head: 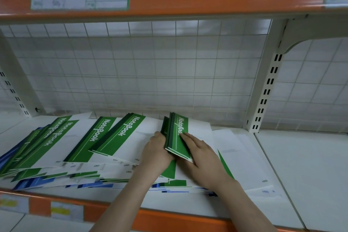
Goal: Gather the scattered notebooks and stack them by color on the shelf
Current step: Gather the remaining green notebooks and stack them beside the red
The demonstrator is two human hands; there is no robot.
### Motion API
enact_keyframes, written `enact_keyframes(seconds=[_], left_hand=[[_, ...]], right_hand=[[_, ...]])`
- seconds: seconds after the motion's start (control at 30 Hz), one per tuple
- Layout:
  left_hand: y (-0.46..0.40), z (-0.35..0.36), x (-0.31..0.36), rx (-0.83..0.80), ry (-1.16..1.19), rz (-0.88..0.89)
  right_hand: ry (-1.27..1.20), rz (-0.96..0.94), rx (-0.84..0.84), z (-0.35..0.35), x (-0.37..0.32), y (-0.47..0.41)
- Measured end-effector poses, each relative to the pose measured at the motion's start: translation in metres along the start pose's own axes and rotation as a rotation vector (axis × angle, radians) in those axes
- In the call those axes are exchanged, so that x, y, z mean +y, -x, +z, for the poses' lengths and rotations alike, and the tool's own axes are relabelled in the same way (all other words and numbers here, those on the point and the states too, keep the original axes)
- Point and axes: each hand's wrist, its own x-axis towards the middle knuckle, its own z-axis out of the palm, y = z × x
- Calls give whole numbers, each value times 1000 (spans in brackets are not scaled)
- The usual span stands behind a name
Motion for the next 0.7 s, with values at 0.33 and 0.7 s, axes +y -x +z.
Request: enact_keyframes(seconds=[0.33,0.7], left_hand=[[-18,-12,1,-229,948,-414],[-17,-19,-11,-147,786,-257]], right_hand=[[46,-68,-86,-8,-1,-3],[53,302,-47,-35,23,6]])
